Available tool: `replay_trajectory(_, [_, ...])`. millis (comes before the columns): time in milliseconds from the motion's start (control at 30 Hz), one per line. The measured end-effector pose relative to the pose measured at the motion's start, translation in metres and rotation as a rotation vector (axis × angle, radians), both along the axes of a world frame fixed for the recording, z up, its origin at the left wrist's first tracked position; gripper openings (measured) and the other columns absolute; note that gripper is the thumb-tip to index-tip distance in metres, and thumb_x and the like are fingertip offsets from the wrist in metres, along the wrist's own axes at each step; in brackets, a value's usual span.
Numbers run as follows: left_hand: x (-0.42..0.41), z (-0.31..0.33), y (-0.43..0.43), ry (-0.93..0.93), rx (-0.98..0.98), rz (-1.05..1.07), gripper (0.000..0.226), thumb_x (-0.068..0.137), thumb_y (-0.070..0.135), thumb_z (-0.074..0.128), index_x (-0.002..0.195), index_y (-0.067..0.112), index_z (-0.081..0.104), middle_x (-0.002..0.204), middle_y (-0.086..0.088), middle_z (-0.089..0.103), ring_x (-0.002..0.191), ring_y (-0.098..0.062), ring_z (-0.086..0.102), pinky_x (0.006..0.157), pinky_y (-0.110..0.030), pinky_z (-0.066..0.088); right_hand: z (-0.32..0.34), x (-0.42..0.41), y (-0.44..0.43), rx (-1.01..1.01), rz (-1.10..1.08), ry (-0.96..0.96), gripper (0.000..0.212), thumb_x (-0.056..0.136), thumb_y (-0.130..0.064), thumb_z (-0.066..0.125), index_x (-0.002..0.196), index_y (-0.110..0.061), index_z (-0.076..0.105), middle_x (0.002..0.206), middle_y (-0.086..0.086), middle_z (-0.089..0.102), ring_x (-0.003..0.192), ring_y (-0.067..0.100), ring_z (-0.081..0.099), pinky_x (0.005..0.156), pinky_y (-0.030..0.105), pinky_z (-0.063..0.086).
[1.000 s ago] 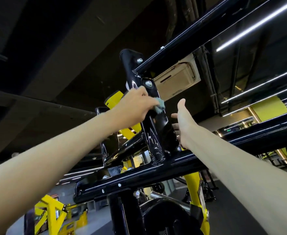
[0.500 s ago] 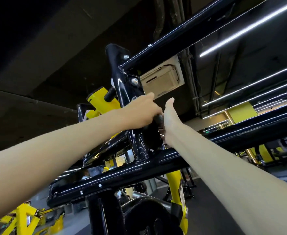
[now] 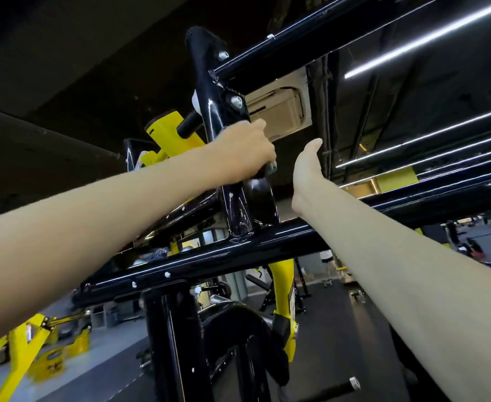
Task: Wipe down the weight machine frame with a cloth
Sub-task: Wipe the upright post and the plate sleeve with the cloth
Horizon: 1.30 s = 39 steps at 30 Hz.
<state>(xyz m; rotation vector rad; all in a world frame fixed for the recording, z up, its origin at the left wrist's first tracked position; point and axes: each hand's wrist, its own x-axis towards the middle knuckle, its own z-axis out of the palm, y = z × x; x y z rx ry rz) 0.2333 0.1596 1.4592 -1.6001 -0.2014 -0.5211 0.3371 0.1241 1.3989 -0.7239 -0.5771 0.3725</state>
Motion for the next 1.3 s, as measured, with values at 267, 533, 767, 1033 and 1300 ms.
replay_trajectory(267, [-0.031, -0.057, 0.034, 0.059, 0.079, -0.363, 0.019, 0.089, 0.016, 0.057, 0.102, 0.01, 0.068, 0.087, -0.006, 0.068, 0.078, -0.022, 0.048, 0.06, -0.033, 0.045, -0.003, 0.0, 0.0, -0.108, 0.049, -0.179, 0.069, 0.098, -0.061, 0.021, 0.147, -0.013, 0.035, 0.133, 0.018, 0.05, 0.116, 0.033, 0.053, 0.089, 0.041, 0.043])
replay_trajectory(533, [-0.067, -0.091, 0.088, 0.056, -0.231, -0.822, 0.032, 0.089, 0.004, 0.052, 0.118, 0.007, 0.064, 0.122, -0.012, 0.064, 0.081, -0.016, 0.034, 0.066, -0.029, 0.043, -0.008, -0.01, 0.01, -0.228, -0.046, -0.485, 0.062, 0.084, -0.053, 0.065, 0.13, -0.013, 0.056, 0.124, 0.011, 0.06, 0.109, 0.03, 0.059, 0.091, 0.038, 0.049])
replay_trajectory(767, [-0.069, -0.087, 0.102, -0.049, -0.387, -0.961, 0.034, 0.087, 0.003, 0.049, 0.117, -0.001, 0.064, 0.113, -0.014, 0.068, 0.074, -0.016, 0.037, 0.052, -0.041, 0.05, -0.007, -0.013, 0.016, -0.265, -0.101, -0.589, 0.087, 0.052, -0.074, 0.071, 0.115, -0.016, 0.06, 0.121, 0.011, 0.058, 0.101, 0.03, 0.054, 0.091, 0.038, 0.042])
replay_trajectory(1033, [-0.066, -0.06, 0.104, 0.059, -0.269, -0.988, 0.036, 0.089, 0.007, 0.042, 0.115, 0.003, 0.066, 0.115, -0.013, 0.068, 0.072, -0.021, 0.04, 0.049, -0.039, 0.047, -0.008, -0.017, 0.017, -0.335, -0.309, -0.675, 0.109, 0.044, -0.085, 0.06, 0.129, -0.018, 0.054, 0.098, 0.004, 0.07, 0.102, 0.026, 0.06, 0.093, 0.04, 0.044])
replay_trajectory(1300, [-0.066, -0.043, 0.111, 0.1, -0.273, -1.123, 0.034, 0.08, -0.013, 0.06, 0.108, 0.003, 0.07, 0.108, -0.012, 0.071, 0.065, -0.026, 0.043, 0.049, -0.04, 0.045, -0.014, -0.032, 0.009, -0.364, -0.312, -0.643, 0.047, 0.091, -0.065, 0.04, 0.116, -0.026, 0.05, 0.11, 0.008, 0.058, 0.099, 0.023, 0.056, 0.083, 0.036, 0.044])
